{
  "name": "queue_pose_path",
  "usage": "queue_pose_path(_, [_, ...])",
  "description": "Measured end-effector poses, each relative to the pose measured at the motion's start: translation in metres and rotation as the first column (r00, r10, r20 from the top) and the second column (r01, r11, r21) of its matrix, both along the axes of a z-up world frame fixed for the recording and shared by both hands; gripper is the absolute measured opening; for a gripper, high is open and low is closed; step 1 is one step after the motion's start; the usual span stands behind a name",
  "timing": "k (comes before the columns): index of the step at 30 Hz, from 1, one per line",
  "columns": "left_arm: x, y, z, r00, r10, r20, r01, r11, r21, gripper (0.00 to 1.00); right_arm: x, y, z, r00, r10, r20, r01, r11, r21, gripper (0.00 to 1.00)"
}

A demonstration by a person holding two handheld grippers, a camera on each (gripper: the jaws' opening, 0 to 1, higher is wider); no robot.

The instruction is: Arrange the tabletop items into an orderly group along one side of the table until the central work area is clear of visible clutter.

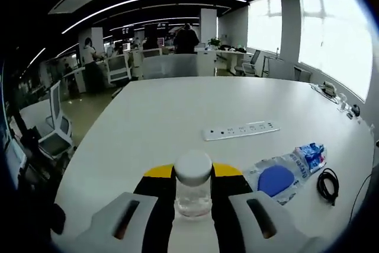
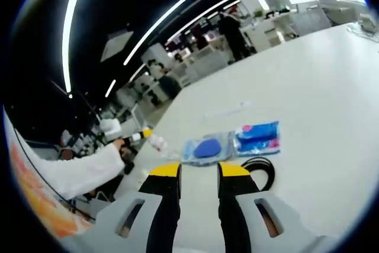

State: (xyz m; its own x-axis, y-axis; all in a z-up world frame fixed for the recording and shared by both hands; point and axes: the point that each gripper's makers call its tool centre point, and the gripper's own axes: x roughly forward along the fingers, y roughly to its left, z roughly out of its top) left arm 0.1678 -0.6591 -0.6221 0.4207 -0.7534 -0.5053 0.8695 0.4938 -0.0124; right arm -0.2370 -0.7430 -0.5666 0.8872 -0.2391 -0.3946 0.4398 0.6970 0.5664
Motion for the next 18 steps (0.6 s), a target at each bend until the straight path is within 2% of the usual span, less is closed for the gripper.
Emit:
queue_pose_path(4, [-0.003, -0.001, 0.0, 1.0, -0.01, 0.017, 0.011, 1.0, -0.009, 0.2, -0.001, 0.001, -0.002, 1.0, -0.001, 0.005, 0.001, 1.0, 0.009, 0.22])
queue_pose_path(10, [-0.003, -0.002, 0.001, 1.0, 0.011, 0.009, -0.011, 1.0, -0.014, 0.2, -0.007, -0.001, -0.001, 1.0, -0.01, 0.008, 0.01, 1.0, 0.01, 0.22])
queue_pose_path(14, [-0.003, -0.001, 0.001, 0.999, 0.036, -0.02, -0.037, 0.999, -0.007, 0.21, -0.011, -0.002, -0.002, 1.0, -0.017, 0.013, 0.017, 1.0, 0.019, 0.22])
queue_pose_path(15, [-0.005, 0.0, 0.001, 0.999, 0.033, -0.012, -0.033, 0.999, -0.004, 0.26, -0.011, -0.001, -0.002, 1.0, -0.017, 0.014, 0.017, 1.0, 0.021, 0.22])
queue_pose_path(18, [0.0, 0.005, 0.008, 0.996, 0.078, 0.044, -0.077, 0.997, -0.018, 0.66, -0.012, -0.001, -0.001, 1.0, -0.016, 0.013, 0.016, 1.0, 0.016, 0.22])
